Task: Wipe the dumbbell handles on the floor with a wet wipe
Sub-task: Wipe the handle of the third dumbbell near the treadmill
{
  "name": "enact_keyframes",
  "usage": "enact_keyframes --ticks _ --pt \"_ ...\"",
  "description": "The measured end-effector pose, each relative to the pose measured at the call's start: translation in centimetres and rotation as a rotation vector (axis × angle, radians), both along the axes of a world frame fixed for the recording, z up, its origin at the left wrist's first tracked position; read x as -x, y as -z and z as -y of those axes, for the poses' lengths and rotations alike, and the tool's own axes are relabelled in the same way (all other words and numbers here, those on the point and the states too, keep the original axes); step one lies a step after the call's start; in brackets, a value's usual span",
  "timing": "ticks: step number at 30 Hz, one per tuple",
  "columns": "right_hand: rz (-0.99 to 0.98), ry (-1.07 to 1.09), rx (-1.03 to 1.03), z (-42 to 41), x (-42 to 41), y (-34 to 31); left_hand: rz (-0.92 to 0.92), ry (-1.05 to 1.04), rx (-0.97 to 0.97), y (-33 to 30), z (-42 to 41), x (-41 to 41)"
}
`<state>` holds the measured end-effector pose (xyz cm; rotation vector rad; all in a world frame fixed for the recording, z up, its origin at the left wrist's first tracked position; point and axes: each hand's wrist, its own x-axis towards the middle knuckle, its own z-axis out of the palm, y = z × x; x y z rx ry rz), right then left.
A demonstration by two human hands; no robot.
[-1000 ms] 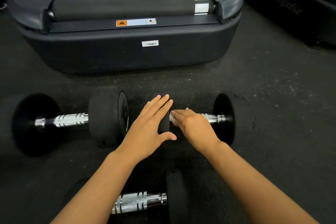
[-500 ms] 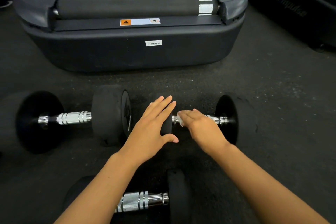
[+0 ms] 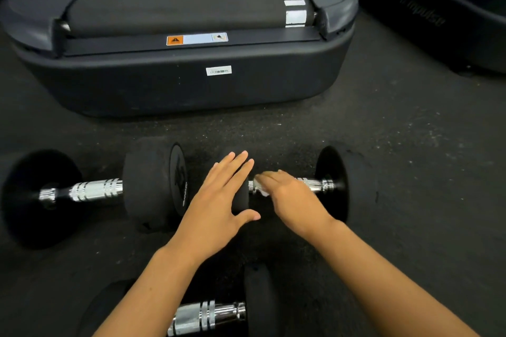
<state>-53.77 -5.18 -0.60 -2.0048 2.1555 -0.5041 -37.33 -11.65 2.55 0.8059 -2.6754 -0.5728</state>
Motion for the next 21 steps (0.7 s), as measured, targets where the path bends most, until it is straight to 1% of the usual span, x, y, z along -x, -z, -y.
enact_keyframes --ticks 4,8,12,17,19,21 --pt "0.052 0.118 -0.077 0.4 1.6 -1.3 -0.002 0.003 0.016 0.1 -0.1 0.1" --pt "0.075 0.052 -0.12 1.0 1.0 -1.4 -0.005 -0.013 -0.009 0.0 0.2 0.1" --pt "0.101 0.078 -0.246 2.3 2.1 -2.4 0.001 -0.01 -0.007 0.0 0.1 0.2" --pt "0.182 0.055 -0.293 2.9 2.2 -2.4 0.013 -0.01 -0.03 -0.1 0.1 0.1" --pt "0.181 0.045 -0.333 3.5 2.2 -2.7 0.017 -0.004 -0.029 -0.2 0.0 0.1" --pt "0.162 0.028 -0.31 3.5 1.6 -2.6 0.022 -0.012 -0.033 -0.3 0.0 0.1"
